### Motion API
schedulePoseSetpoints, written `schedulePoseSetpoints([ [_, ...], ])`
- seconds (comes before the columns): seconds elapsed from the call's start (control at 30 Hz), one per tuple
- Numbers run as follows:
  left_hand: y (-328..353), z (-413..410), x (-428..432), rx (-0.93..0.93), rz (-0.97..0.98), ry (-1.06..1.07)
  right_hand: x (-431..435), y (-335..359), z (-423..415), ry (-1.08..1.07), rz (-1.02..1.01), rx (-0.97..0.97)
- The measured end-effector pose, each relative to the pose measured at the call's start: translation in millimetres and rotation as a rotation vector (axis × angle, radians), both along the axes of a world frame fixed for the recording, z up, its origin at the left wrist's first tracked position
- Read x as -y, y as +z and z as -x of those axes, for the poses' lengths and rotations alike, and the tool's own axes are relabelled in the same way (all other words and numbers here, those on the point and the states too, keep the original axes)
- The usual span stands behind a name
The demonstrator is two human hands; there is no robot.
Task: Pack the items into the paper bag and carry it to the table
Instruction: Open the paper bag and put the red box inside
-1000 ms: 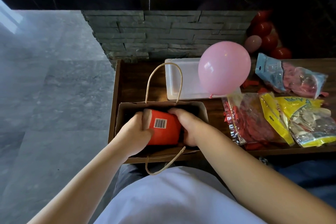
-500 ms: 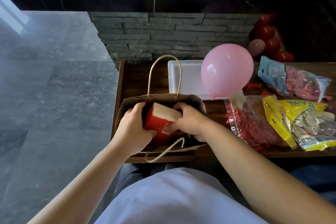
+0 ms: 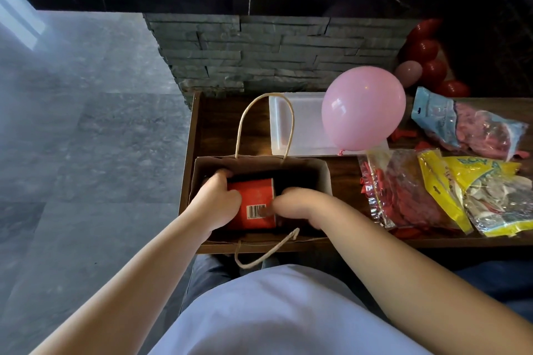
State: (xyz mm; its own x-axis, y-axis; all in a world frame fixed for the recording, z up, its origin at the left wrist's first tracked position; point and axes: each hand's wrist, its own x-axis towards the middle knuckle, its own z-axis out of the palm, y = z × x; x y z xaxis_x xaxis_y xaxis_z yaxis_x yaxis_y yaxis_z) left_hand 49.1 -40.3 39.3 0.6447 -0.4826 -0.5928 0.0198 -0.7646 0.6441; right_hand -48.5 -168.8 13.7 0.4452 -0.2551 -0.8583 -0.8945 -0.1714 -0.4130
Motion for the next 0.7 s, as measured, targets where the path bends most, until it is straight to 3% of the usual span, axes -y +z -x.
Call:
schedulePoseSetpoints([
  [0.13, 1, -3, 5, -0.06, -0.123, -0.064, -10, -3, -14, 0.061, -0.008, 0.03],
  [0.3, -1, -2, 16, -0.042, -0.443, -0.606, -18, -8, -22, 0.252, 0.089, -0.039],
  [0.4, -1, -2, 14, 0.009, -0.545, -0.781, -15, -11, -19, 0.349, 0.197, -0.09],
  [0.6, -9, 10, 28, 0.061, -0.653, -1.02, -4, -17, -9, 0.447, 0.372, -0.146],
  [0.7, -13, 17, 40, 0.143, -0.665, -1.1, -2, -22, -12, 0.486, 0.315, -0.141],
])
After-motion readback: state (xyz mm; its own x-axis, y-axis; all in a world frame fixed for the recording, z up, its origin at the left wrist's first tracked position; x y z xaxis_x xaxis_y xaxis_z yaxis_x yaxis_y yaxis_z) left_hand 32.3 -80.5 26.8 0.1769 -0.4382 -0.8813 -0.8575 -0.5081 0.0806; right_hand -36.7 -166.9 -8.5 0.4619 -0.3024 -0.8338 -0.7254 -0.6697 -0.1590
